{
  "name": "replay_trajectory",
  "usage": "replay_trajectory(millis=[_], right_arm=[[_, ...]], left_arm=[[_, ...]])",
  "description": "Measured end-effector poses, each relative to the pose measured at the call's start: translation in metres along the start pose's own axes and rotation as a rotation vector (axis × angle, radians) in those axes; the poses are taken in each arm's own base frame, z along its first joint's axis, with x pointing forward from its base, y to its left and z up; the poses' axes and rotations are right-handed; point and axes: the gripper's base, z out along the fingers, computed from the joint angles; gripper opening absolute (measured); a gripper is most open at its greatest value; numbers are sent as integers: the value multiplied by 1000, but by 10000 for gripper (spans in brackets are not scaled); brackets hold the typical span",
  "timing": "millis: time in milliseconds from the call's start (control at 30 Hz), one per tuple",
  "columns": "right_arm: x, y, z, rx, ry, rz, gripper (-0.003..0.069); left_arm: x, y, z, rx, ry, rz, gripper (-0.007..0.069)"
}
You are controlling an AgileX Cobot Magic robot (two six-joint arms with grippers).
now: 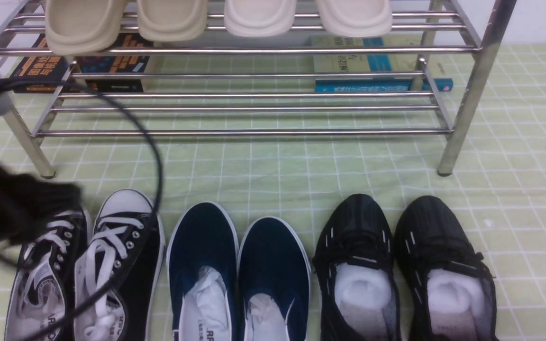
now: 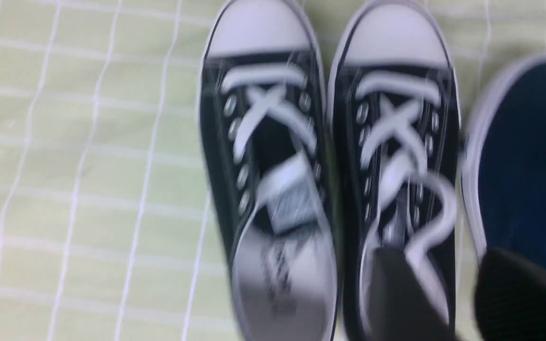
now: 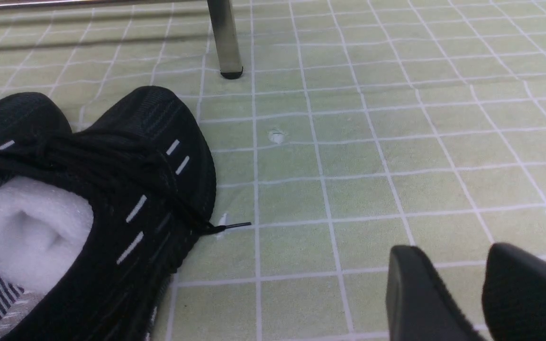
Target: Take the shoes off the shelf with your hand from the green coffee tablecloth.
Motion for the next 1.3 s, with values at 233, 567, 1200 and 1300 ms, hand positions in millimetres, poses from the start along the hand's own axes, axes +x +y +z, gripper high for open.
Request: replay_trajectory(millis=[233, 567, 1200, 1300], right_arm=[[0, 0, 0, 0, 0, 0, 237], [0, 0, 0, 0, 0, 0, 237], [0, 0, 0, 0, 0, 0, 237], [0, 0, 0, 0, 0, 0, 237]], left_arm=[[37, 33, -66, 109, -123, -25, 1], [122, 69, -84, 310, -373, -106, 1], [137, 52, -37, 555, -683, -180, 15], [137, 51, -35, 559, -690, -180, 18]])
